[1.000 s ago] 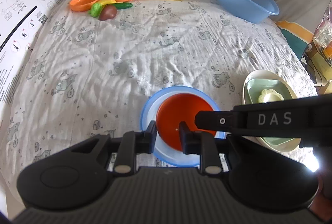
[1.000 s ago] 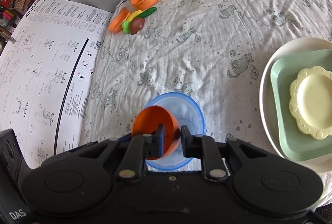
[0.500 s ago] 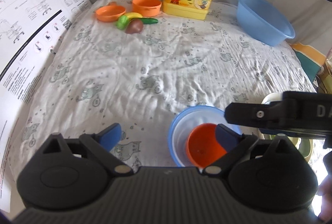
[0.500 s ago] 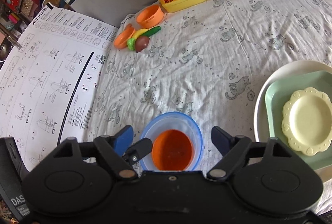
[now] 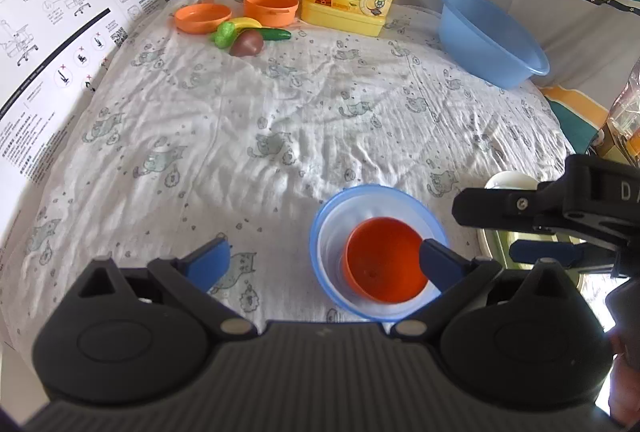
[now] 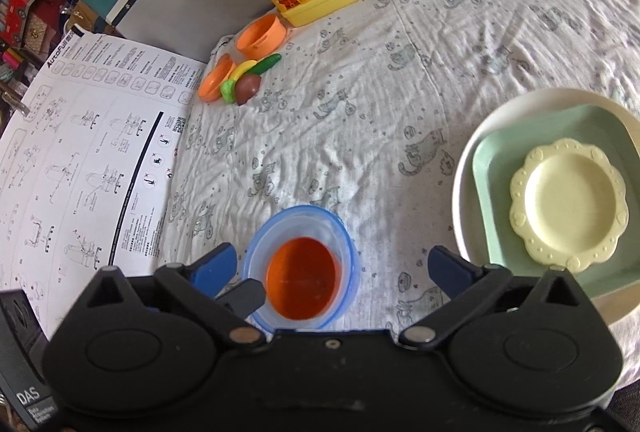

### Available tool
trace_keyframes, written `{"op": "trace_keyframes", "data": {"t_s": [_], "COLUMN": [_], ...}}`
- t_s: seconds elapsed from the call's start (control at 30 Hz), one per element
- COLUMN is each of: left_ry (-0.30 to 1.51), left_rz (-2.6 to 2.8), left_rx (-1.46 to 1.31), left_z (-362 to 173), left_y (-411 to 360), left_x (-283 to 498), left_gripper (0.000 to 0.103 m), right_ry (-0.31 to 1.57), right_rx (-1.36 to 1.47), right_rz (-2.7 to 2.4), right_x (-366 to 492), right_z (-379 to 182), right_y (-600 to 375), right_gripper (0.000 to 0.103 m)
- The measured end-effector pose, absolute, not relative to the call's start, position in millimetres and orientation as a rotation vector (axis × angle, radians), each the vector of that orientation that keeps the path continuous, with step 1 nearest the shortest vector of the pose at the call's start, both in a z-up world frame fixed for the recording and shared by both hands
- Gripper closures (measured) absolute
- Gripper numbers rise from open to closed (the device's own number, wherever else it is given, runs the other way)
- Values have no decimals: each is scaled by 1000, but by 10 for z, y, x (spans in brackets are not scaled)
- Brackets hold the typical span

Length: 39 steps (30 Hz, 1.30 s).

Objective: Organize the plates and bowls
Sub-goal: 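Grasp the blue bowl rim with both grippers around the nested cups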

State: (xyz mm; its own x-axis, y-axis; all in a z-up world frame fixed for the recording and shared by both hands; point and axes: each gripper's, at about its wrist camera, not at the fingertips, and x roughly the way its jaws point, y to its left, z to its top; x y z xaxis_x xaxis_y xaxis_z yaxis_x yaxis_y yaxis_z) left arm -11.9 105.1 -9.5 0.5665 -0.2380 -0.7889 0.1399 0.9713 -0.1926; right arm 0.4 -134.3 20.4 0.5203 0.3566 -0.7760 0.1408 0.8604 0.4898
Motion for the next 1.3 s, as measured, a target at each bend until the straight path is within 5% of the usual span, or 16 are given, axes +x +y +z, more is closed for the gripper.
{"op": "trace_keyframes", "data": {"t_s": [0.87, 1.0, 1.13, 1.3], "left_ry": [976, 979, 970, 978], "left_rz": [-272, -299, -314, -350], "left_rx": [-145, -153, -172, -183], "left_z": [-405, -431, -440, -480], "left_y": [1071, 1058, 1055, 1031], "left_x": [-71, -42, -13, 31], "left_gripper": [0, 2, 8, 28], "right_ry": [1098, 1117, 1117, 1112], "right_rx": [516, 517, 542, 523], "right_rz": [107, 113, 136, 137], "right_x": [20, 73, 117, 168], "right_z": [-19, -46, -58, -73], "right_y": [-1219, -1182, -1171, -1101], "right_gripper": [0, 9, 19, 29]}}
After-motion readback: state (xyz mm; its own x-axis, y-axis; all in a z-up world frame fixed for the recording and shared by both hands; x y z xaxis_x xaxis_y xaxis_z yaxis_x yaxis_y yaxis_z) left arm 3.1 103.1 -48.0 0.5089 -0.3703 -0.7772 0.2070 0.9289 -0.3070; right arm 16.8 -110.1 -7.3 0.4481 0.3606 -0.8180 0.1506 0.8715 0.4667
